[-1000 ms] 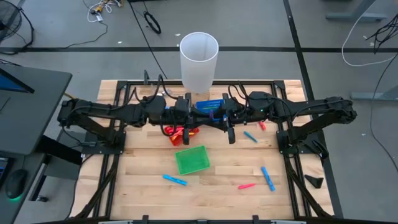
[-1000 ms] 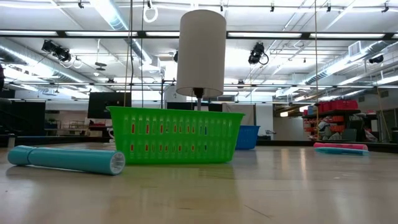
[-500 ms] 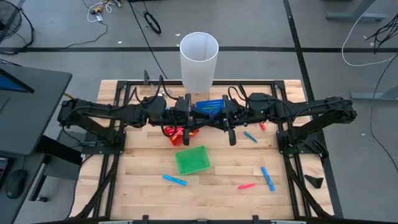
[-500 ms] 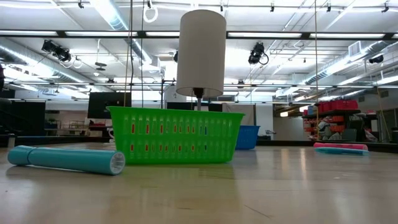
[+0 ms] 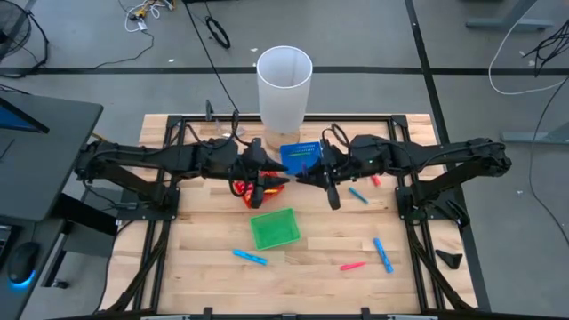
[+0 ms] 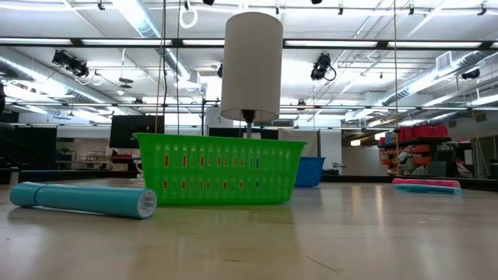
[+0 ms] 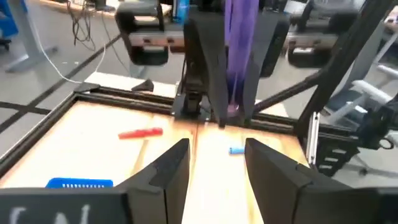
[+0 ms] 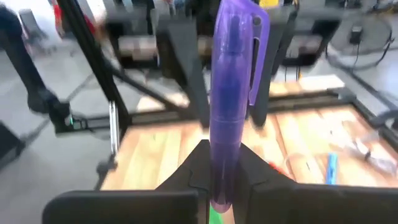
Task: Pick & Place Markers
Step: Put the purple pen into the blue bin
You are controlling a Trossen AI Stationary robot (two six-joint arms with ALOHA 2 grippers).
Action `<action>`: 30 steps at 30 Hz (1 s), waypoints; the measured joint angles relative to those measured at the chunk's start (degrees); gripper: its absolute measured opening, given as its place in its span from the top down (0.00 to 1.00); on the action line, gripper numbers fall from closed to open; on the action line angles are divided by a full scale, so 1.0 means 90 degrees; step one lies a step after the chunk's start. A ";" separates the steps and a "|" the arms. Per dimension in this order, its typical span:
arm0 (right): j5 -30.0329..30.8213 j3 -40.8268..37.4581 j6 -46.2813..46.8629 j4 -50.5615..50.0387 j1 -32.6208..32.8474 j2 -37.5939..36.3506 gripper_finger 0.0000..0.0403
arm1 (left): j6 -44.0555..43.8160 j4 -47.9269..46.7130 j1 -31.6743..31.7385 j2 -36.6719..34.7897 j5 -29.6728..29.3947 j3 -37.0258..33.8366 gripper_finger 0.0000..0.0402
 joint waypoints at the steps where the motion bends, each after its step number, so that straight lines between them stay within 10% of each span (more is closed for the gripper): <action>1: -0.0004 0.0000 -0.0033 -0.0176 -0.0007 0.0000 0.94 | -0.0002 -0.0120 0.0016 -0.0004 0.0001 0.0009 0.61; 30: -0.0828 0.0000 -0.0346 -0.4640 -0.0059 0.0005 0.94 | -0.0995 -0.2509 0.0012 -0.0060 0.0412 0.0001 0.62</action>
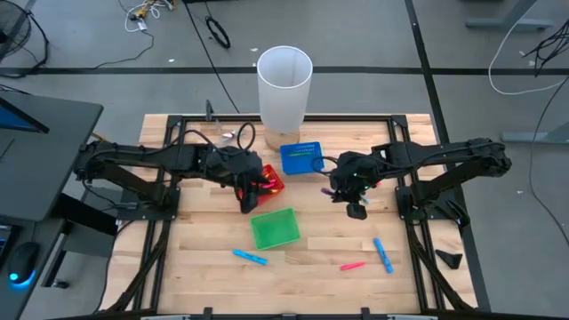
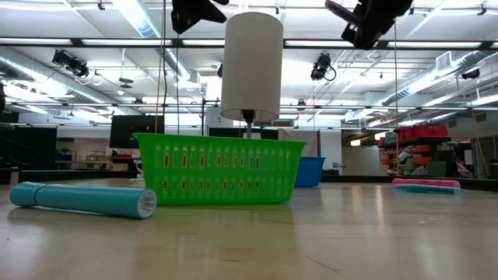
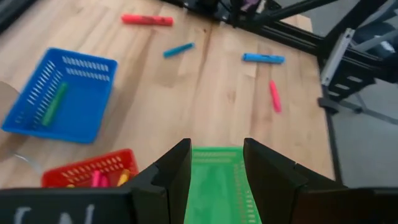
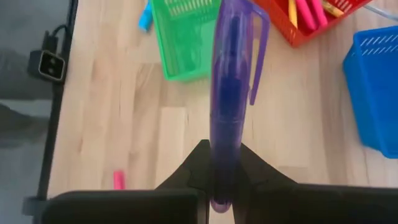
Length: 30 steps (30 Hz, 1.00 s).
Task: Pick & Place Markers
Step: Put the purple pen into the blue bin
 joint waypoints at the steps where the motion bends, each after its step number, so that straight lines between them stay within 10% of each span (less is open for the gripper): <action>1: -0.0006 0.0000 -0.0067 0.0002 -0.0041 0.0022 0.94 | -0.0008 0.0001 0.0000 0.0000 0.0059 -0.0001 0.62; 15: -0.0162 0.0078 -0.1311 -0.0078 -0.1088 0.1269 0.94 | -0.0004 0.0007 0.0000 0.0000 0.0222 0.0000 0.62; 30: 0.0661 0.2014 -0.3124 -0.0567 -0.2215 0.3056 0.94 | 0.0006 -0.0007 0.0000 0.0002 0.0222 0.0002 0.62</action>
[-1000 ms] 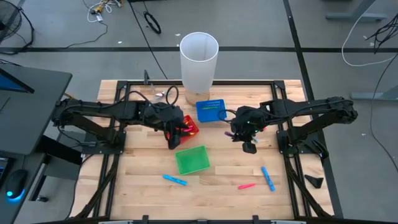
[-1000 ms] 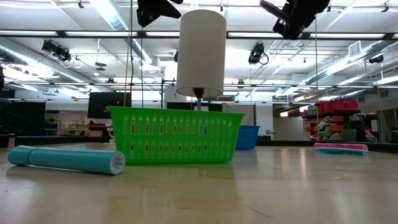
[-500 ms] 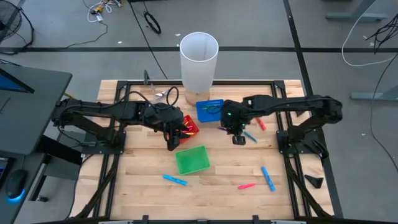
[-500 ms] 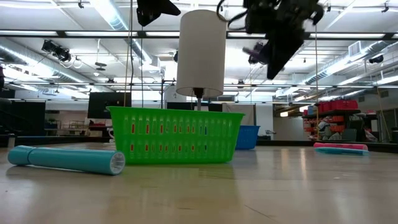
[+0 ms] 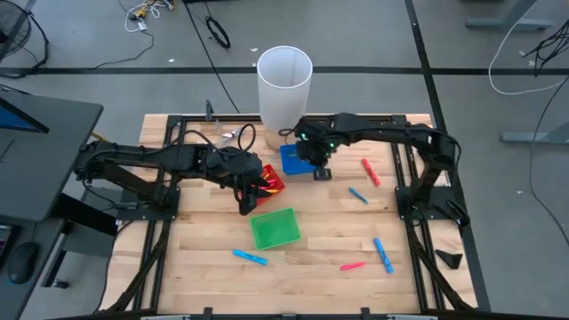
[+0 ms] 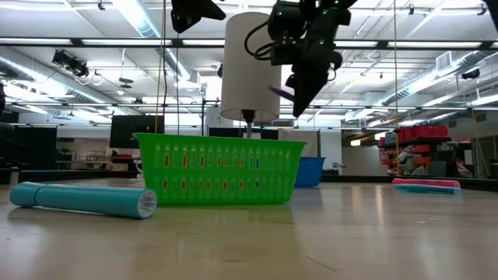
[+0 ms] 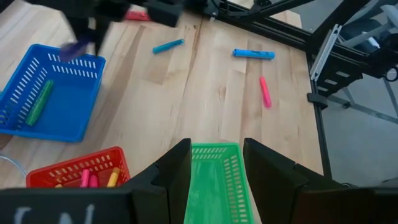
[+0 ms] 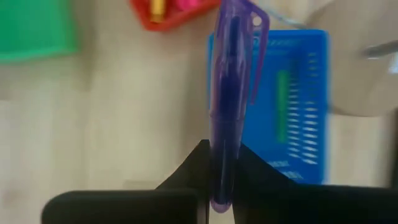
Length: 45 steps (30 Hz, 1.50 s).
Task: Pick & Place Markers
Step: Put the purple pen into the blue bin
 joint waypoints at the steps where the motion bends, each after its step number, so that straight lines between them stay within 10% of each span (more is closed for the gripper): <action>1: 0.0095 0.0115 -0.0101 -0.0051 -0.0042 0.0077 0.94 | 0.0002 -0.0002 0.0000 0.0000 0.0000 0.0000 0.62; 45: 0.2078 0.0354 -0.0242 0.0429 -0.0009 0.1800 0.88 | 0.0044 -0.0029 0.0007 0.0005 -0.0007 0.0007 0.62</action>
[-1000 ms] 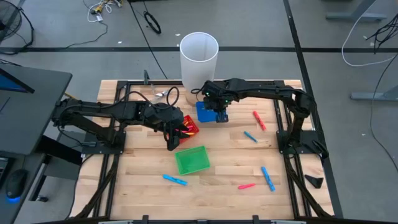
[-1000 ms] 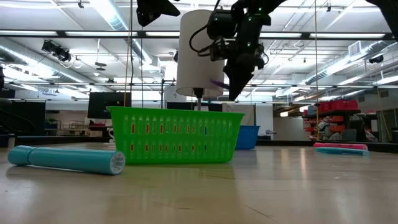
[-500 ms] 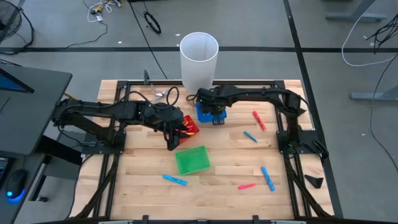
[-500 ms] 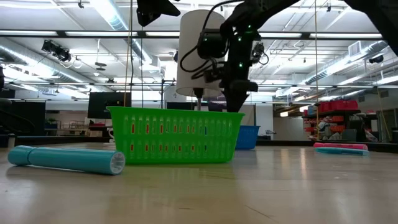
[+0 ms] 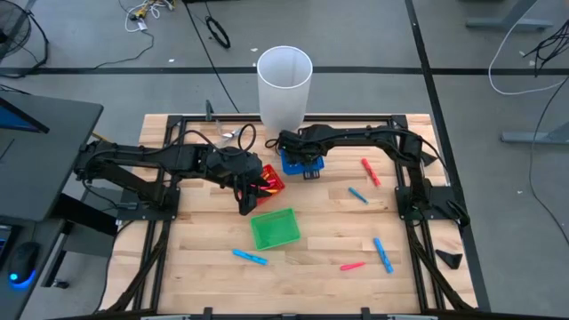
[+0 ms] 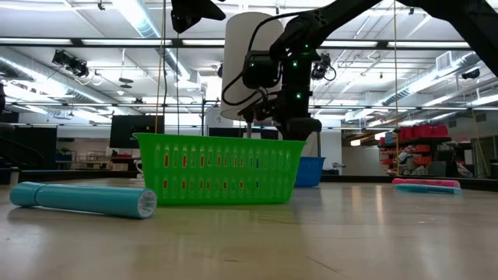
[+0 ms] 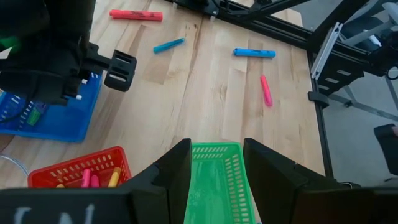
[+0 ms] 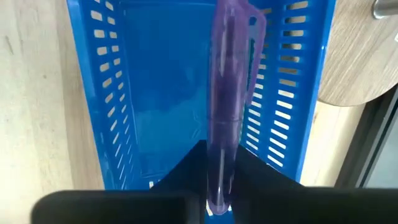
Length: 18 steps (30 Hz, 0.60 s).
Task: Pick & Place Markers
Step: Put the purple pen into the blue bin, then put the blue pen into the blue bin
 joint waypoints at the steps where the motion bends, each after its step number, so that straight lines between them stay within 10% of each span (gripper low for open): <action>1: -0.0001 0.0000 0.0000 0.0000 0.0002 0.0000 0.86 | 0.0004 0.0000 0.0000 0.0000 0.0000 0.0000 0.62; 18: -0.0069 0.0000 0.0000 -0.0002 0.0005 0.0000 0.75 | 0.0016 0.0000 0.0000 0.0000 0.0002 -0.0002 0.62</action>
